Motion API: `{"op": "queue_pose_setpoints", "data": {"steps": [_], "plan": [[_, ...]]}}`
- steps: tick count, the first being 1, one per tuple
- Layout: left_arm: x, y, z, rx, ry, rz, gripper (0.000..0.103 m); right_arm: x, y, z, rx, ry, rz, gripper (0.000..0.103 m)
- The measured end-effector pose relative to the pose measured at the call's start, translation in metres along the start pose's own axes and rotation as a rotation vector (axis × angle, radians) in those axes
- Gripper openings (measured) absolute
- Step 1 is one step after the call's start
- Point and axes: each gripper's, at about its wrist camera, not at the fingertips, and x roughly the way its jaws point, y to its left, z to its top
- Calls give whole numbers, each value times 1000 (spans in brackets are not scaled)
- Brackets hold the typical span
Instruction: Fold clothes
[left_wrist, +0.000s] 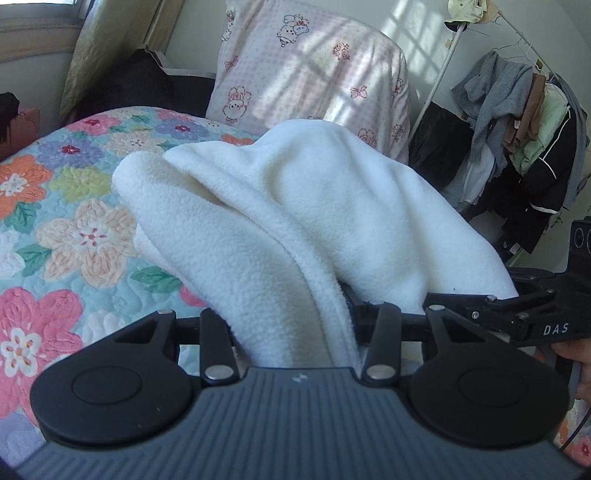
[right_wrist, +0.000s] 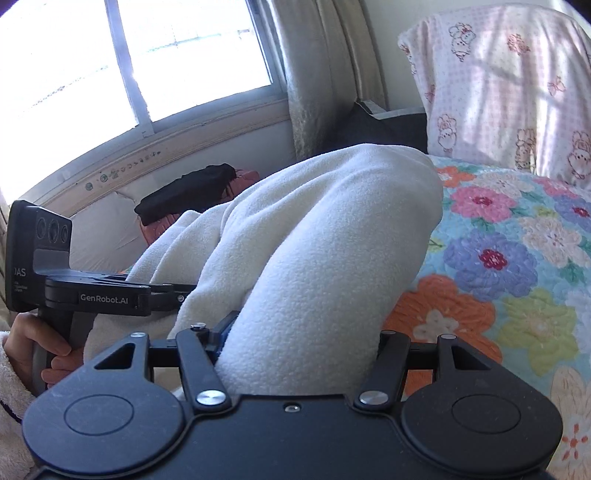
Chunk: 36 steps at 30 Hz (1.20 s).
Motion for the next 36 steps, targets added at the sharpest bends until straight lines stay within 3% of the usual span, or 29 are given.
{"op": "queue_pose_setpoints", "data": {"steps": [5, 11, 16, 18, 22, 26, 28, 31, 33, 36], "plan": [[-19, 38, 41, -30, -39, 96, 42, 37, 13, 41, -78, -22, 76, 65], [-44, 87, 126, 23, -55, 259, 42, 98, 48, 94, -180, -170, 143, 64], [-50, 138, 192, 48, 2, 434, 43, 161, 83, 130, -168, -291, 165, 64], [-42, 165, 208, 49, 47, 501, 43, 191, 92, 140, -105, -291, 186, 64], [-4, 235, 210, -12, 217, 592, 43, 267, 106, 146, 104, -160, 194, 64], [43, 326, 156, -218, 444, 650, 43, 352, 114, 107, 275, 65, 189, 64], [40, 352, 119, -327, 446, 625, 45, 386, 109, 67, 389, 228, 213, 67], [19, 358, 104, -339, 363, 560, 48, 363, 108, 33, 340, 146, 288, 73], [11, 355, 103, -296, 331, 550, 50, 350, 102, 30, 319, 150, 305, 76], [-4, 342, 106, -213, 306, 561, 50, 340, 90, 31, 407, 186, 328, 76]]}}
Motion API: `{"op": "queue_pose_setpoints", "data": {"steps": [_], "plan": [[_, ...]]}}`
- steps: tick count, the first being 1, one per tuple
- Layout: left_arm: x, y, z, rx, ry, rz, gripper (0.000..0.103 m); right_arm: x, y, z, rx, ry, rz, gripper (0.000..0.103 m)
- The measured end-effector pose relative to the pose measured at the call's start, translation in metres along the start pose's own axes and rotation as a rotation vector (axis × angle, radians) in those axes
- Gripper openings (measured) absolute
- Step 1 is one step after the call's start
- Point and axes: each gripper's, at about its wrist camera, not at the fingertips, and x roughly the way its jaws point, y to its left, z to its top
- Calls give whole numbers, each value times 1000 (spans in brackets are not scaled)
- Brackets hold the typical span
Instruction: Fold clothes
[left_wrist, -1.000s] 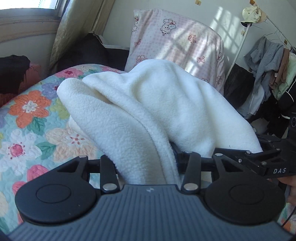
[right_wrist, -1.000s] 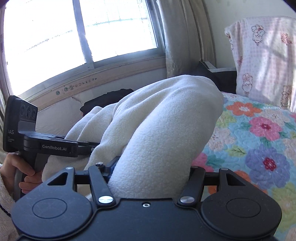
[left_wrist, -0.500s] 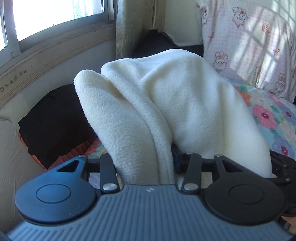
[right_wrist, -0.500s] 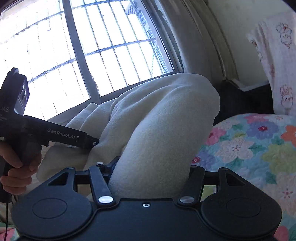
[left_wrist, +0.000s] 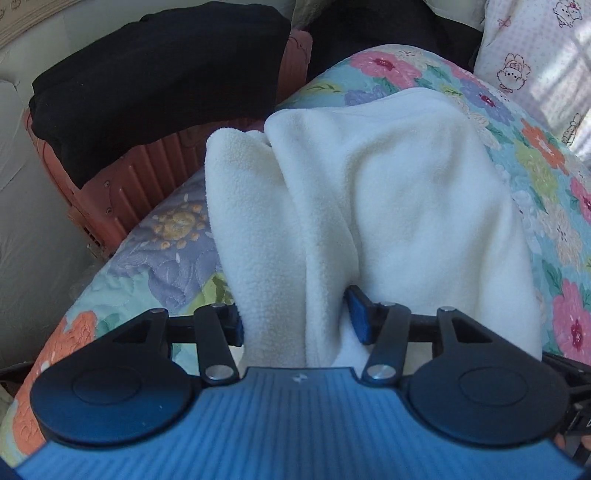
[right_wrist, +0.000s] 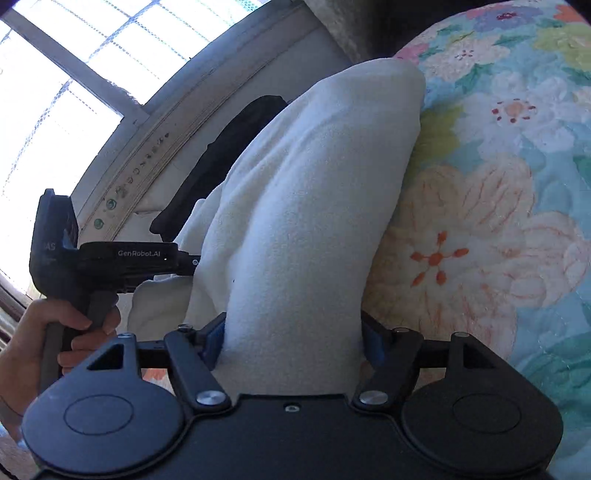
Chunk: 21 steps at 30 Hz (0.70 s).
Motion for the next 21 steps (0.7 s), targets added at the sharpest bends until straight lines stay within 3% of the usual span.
{"op": "queue_pose_setpoints", "data": {"steps": [3, 7, 9, 10, 12, 13, 14, 18, 21], "plan": [[-22, 1, -8, 71, -45, 13, 50, -14, 8, -3, -47, 5, -54, 77], [-58, 14, -23, 57, -137, 46, 50, -36, 19, -17, -159, -5, -91, 77], [-85, 19, -45, 24, -245, 153, 51, -46, 17, -24, -175, -1, -84, 80], [-101, 13, -62, 48, -334, 258, 53, -45, 15, -24, -164, 19, -73, 80], [-120, 4, -91, 67, -434, 312, 64, -45, 9, -26, -154, 59, -61, 80], [-124, 4, -102, 41, -436, 289, 64, -47, 13, -28, -202, 55, -74, 78], [-125, 7, -112, -13, -407, 212, 64, -49, 16, -30, -250, 51, -86, 71], [-93, 31, -133, -255, -311, -100, 65, -55, 34, -31, -411, 46, -105, 71], [-54, 49, -133, -453, -211, -212, 65, -48, 45, -34, -494, 67, -136, 79]]}}
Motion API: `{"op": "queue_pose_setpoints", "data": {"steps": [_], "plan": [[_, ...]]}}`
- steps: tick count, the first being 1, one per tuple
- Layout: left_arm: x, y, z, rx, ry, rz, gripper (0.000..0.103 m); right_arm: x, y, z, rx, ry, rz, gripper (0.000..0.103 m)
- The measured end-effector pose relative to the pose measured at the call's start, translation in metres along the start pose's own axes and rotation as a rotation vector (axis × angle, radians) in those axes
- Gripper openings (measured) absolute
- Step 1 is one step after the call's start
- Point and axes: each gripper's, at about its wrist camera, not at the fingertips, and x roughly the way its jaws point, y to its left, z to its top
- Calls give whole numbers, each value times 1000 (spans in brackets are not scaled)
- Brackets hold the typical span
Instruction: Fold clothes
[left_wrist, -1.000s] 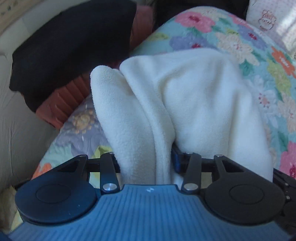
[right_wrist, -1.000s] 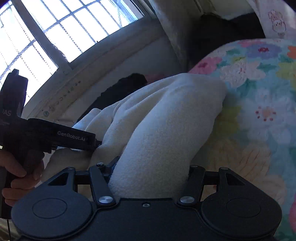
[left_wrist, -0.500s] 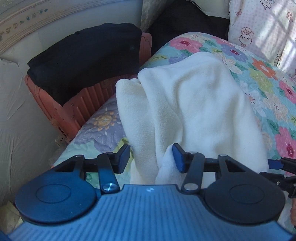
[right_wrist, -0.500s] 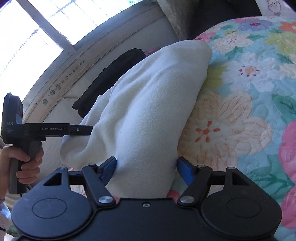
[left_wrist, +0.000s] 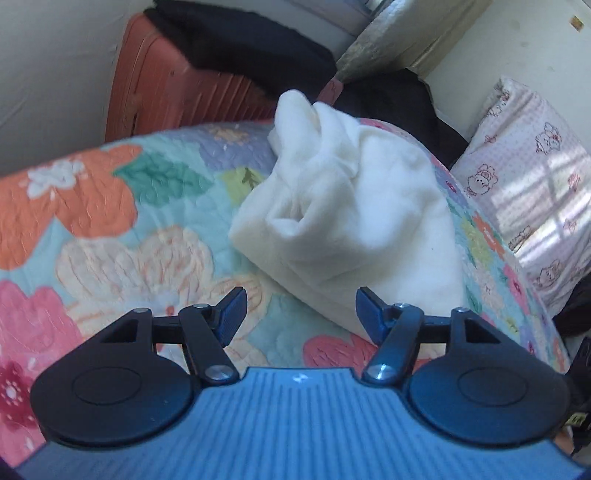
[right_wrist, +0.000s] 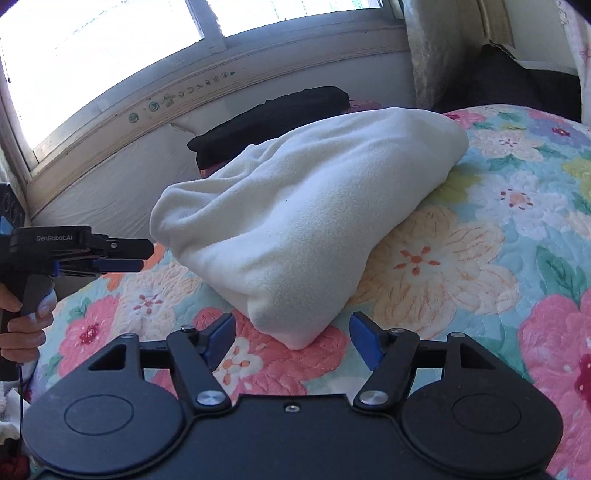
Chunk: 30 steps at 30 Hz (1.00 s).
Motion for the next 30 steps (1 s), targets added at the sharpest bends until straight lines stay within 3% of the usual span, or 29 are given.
{"op": "queue_pose_setpoints", "data": {"steps": [3, 6, 8, 10, 11, 13, 15, 17, 19, 21, 22, 23, 25, 26, 29, 30], "plan": [[20, 5, -1, -87, -1, -27, 65, 12, 4, -4, -35, 14, -52, 83], [38, 9, 2, -191, -65, -52, 70, 27, -3, -7, 43, 17, -56, 85], [51, 3, 15, -193, -59, -18, 70, 40, -7, -4, 93, -32, -74, 85], [63, -3, 29, -191, -51, 19, 41, 53, -6, 1, 86, -76, -53, 81], [63, -18, 37, -99, -35, 79, 39, 58, 3, 6, 23, -59, -52, 61], [49, -56, 53, 135, -76, 164, 36, 68, 22, 15, -103, -23, -52, 50], [26, -80, 66, 298, -171, 169, 36, 58, 31, 23, 2, -47, 50, 44], [13, -84, 85, 305, -136, 142, 36, 55, 40, 25, 107, -71, 99, 44], [13, -71, 97, 205, -51, 206, 39, 65, 57, 25, 95, -29, 37, 45], [2, -69, 90, 231, -84, 361, 39, 77, 69, 19, 31, 46, -12, 48], [-9, -76, 81, 312, -161, 471, 39, 82, 72, 14, -9, 85, -28, 48], [-19, -84, 73, 393, -233, 525, 41, 78, 72, 10, -18, 91, -20, 48], [-30, -90, 66, 449, -275, 463, 43, 51, 64, 3, 20, 15, 43, 48], [-33, -91, 65, 429, -262, 393, 43, 37, 61, 3, 27, -25, 67, 49], [-17, -86, 69, 355, -215, 202, 39, -4, 55, 17, -24, -187, 44, 55], [-4, -83, 71, 338, -194, 190, 39, -14, 55, 24, -45, -230, 28, 55]]}}
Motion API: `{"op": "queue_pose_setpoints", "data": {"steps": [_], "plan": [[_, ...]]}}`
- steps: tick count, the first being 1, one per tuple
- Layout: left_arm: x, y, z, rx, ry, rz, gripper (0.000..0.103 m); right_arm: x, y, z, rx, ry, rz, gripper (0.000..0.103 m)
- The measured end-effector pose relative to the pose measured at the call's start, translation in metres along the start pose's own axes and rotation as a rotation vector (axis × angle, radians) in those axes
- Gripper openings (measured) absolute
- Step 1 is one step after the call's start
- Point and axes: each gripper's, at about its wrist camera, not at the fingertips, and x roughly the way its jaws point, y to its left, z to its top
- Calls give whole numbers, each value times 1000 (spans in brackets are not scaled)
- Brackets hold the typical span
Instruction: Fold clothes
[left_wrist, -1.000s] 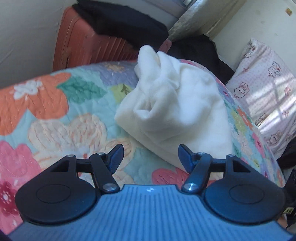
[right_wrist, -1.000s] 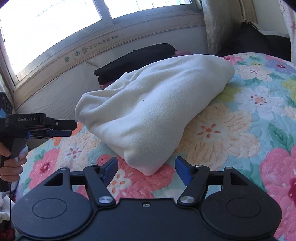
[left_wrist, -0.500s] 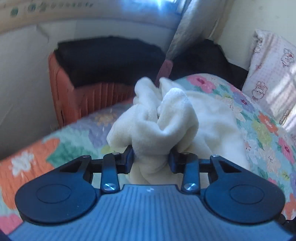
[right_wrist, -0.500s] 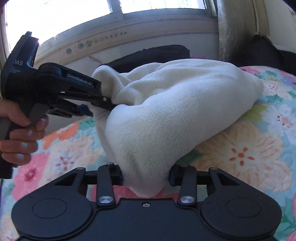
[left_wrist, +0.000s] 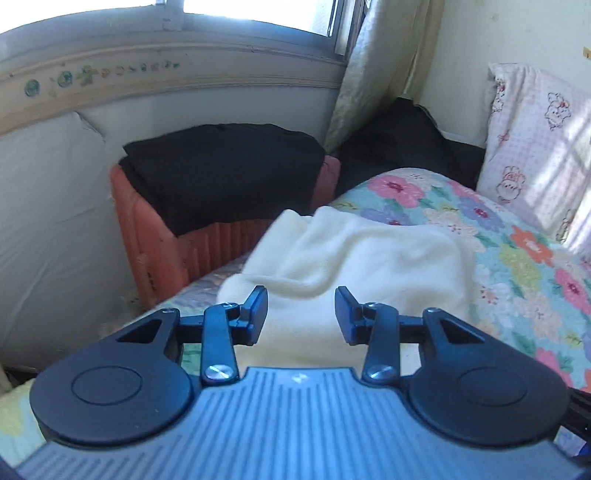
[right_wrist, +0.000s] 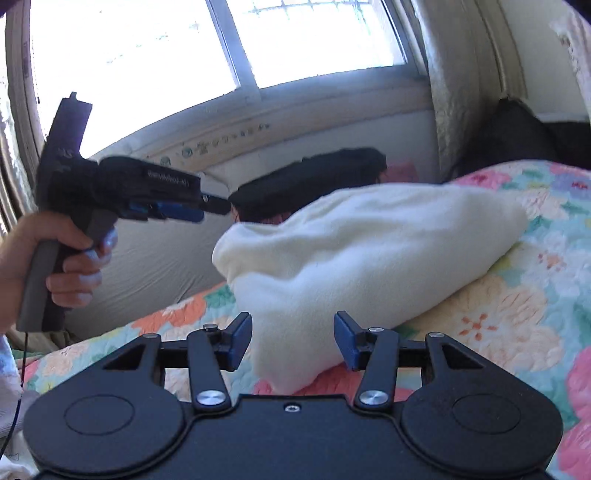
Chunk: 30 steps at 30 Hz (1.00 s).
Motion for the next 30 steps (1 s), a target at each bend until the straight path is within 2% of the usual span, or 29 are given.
{"op": "queue_pose_setpoints", "data": {"steps": [2, 4, 5, 6, 7, 8, 10, 14, 16, 18, 19, 20, 21, 22, 23, 24, 26, 28, 30], "plan": [[29, 0, -3, -28, 44, -19, 37, 4, -2, 16, -47, -9, -25, 56], [59, 4, -9, -36, 102, 50, 32, 25, -1, 26, -123, 20, -36, 56], [76, 7, -15, -42, 136, 83, 29, 42, 0, 24, -163, 68, -43, 57], [85, 11, -16, -42, 157, 107, 21, 60, 0, 22, -203, 117, -50, 58], [93, 15, -18, -41, 176, 130, 14, 68, 6, 11, -232, 124, -66, 60], [102, 19, -19, -39, 195, 154, 12, 75, 11, 1, -260, 131, -83, 61], [108, 22, -18, -59, 209, 159, 7, 89, 22, -21, -317, 145, -116, 61], [104, 34, -18, -173, 227, 141, 6, 82, 22, -30, -262, 104, -151, 61], [94, 33, -22, -188, 220, 151, 6, 76, 22, -31, -228, 101, -168, 61], [81, 14, -26, -88, 189, 226, 6, 64, 30, -31, -233, 123, -179, 60], [72, -1, -27, -44, 185, 294, 6, 55, 29, -29, -214, 119, -156, 60], [61, -17, -27, -9, 177, 339, 9, 45, 28, -27, -195, 116, -132, 60], [48, -34, -28, 22, 161, 362, 37, 33, 24, -26, -133, 106, -89, 62], [30, -50, -31, 44, 117, 370, 85, 22, 25, -24, -108, 95, -80, 66], [12, -66, -34, 66, 70, 377, 100, 11, 26, -22, -83, 83, -71, 80], [-5, -79, -38, 105, 35, 371, 103, -2, 33, -20, -107, 70, -86, 88], [-39, -106, -47, 185, -34, 355, 103, -26, 46, -18, -162, 47, -118, 89], [-62, -122, -53, 236, -9, 367, 103, -51, 56, -19, -218, 59, -155, 91], [-92, -130, -59, 225, 38, 369, 103, -76, 63, -20, -234, 97, -175, 93]]}}
